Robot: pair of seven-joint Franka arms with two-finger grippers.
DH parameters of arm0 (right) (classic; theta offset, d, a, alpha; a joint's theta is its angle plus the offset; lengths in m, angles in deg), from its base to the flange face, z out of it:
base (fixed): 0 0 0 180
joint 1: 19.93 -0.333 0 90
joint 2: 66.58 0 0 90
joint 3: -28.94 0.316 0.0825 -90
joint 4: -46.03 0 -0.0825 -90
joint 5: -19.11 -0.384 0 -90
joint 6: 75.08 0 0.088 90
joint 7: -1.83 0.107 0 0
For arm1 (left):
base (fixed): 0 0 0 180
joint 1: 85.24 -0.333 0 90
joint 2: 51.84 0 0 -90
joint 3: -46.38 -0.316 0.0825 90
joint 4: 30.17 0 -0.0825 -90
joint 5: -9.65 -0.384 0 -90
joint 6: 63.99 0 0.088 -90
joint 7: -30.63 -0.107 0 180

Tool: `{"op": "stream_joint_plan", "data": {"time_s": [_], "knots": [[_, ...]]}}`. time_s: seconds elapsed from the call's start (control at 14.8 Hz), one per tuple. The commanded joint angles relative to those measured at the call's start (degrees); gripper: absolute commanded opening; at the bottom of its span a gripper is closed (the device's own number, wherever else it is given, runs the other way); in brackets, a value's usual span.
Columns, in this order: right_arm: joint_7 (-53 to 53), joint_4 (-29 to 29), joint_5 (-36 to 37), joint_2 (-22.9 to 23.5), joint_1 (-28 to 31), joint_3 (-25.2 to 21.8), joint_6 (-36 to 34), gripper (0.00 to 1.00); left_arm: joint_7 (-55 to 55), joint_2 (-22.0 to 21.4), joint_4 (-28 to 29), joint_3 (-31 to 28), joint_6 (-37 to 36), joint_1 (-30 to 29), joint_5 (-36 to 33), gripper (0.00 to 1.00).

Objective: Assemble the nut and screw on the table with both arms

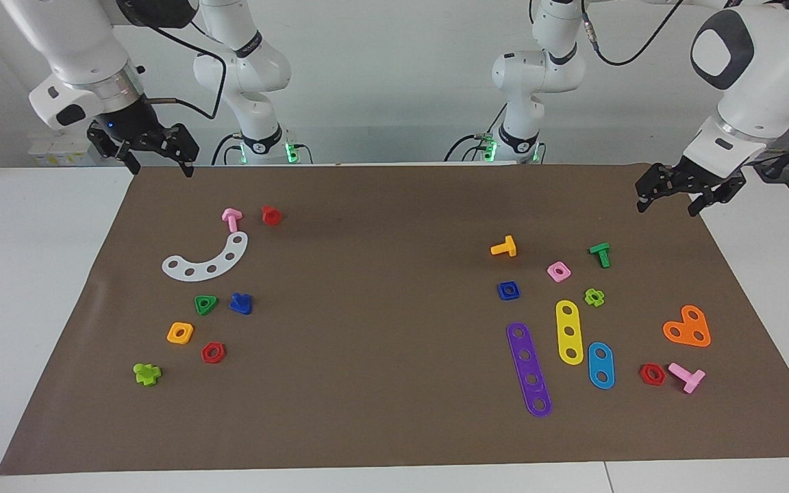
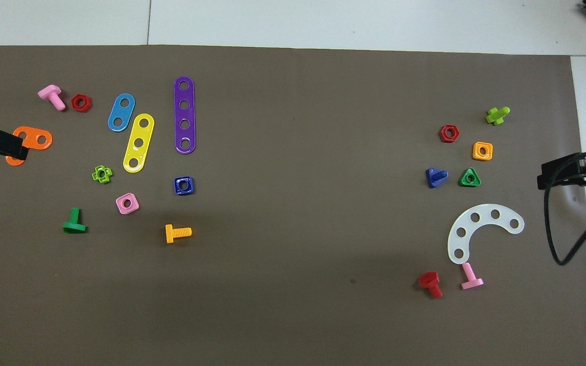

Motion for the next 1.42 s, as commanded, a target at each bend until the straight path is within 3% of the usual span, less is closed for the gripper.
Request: {"op": "stream_joint_plan", "data": {"time_s": [0.0,0.68,1.02,1.35], "knots": [[-0.44,1.58,-0.74,-1.44,0.66,0.31,0.13,1.00,-0.73,-1.71,2.05,0.23,1.18,-0.28,-1.17,1.00],[-0.17,2.37,-0.74,-1.78,0.49,0.40,0.74,1.00,-0.73,-1.71,2.14,0.23,1.18,-0.28,-1.17,1.00],[-0.44,6.85,-1.10,-2.32,0.66,0.40,7.32,1.00,-0.73,-1.71,2.14,0.23,1.18,-0.28,-1.17,1.00],[-2.62,16.25,-2.49,-2.50,0.40,0.40,18.57,1.00,-0.73,-1.71,2.14,0.23,1.18,-0.28,-1.17,1.00]]}}
